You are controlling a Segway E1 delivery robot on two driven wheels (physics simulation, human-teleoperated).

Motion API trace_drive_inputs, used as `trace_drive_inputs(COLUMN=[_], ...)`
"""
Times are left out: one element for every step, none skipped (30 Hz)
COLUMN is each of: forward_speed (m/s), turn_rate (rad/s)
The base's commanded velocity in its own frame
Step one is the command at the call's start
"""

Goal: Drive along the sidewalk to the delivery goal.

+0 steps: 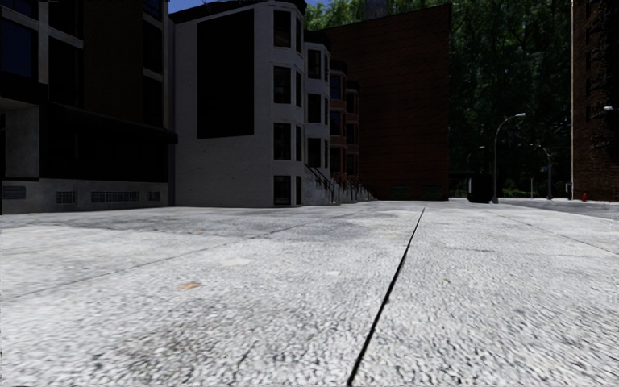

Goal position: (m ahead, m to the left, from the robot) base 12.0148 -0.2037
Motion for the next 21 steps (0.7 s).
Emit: trace_drive_inputs(forward_speed=[1.81, 1.81, 1.81, 1.81, 1.81, 1.81, 1.81, 1.81, 1.81, 1.81, 1.81, 1.81, 1.81, 1.81, 1.81, 1.81, 1.81, 1.81, 1.81, 1.81, 1.81], turn_rate=[0.0, 0.0, 0.0, 0.0, 0.0, 0.0, 0.0, 0.0, 0.0, 0.0, 0.0, 0.0, 0.0, 0.0, 0.0, 0.0, 0.0, -0.71, -0.92, -1.01, -1.01])
